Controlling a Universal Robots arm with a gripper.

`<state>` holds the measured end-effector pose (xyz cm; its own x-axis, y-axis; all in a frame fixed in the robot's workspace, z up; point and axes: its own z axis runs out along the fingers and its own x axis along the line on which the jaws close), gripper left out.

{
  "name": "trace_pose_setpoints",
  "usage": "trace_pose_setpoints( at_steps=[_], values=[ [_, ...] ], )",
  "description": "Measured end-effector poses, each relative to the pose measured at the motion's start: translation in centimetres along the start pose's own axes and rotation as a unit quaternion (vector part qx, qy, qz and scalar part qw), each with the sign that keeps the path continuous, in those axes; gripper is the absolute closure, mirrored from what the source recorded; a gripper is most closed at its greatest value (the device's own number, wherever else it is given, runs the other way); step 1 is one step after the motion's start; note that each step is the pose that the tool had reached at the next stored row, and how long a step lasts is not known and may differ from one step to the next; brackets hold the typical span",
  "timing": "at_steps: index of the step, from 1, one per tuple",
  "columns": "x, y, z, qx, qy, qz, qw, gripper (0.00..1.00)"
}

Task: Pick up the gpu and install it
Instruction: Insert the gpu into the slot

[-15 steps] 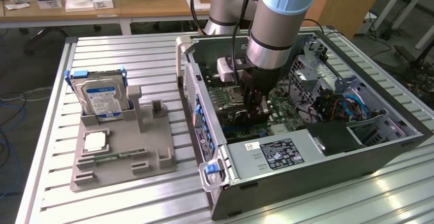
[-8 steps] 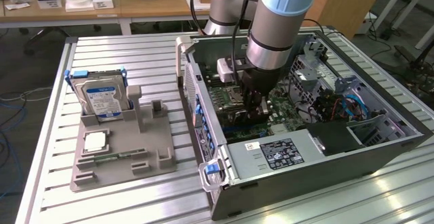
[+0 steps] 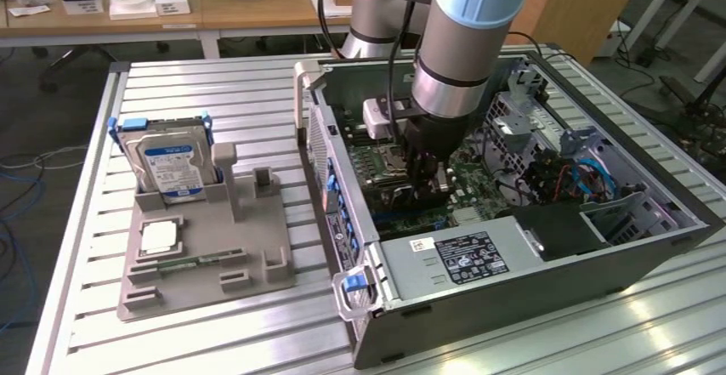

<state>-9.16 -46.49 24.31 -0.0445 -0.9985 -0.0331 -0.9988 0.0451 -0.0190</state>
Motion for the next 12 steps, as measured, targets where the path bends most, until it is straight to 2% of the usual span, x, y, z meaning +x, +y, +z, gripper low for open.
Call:
trace_pose_setpoints(
  at_steps=[12],
  values=[
    [0.00, 0.00, 0.04, 0.0001, -0.0001, 0.003, 1.0000, 0.73]
  ],
)
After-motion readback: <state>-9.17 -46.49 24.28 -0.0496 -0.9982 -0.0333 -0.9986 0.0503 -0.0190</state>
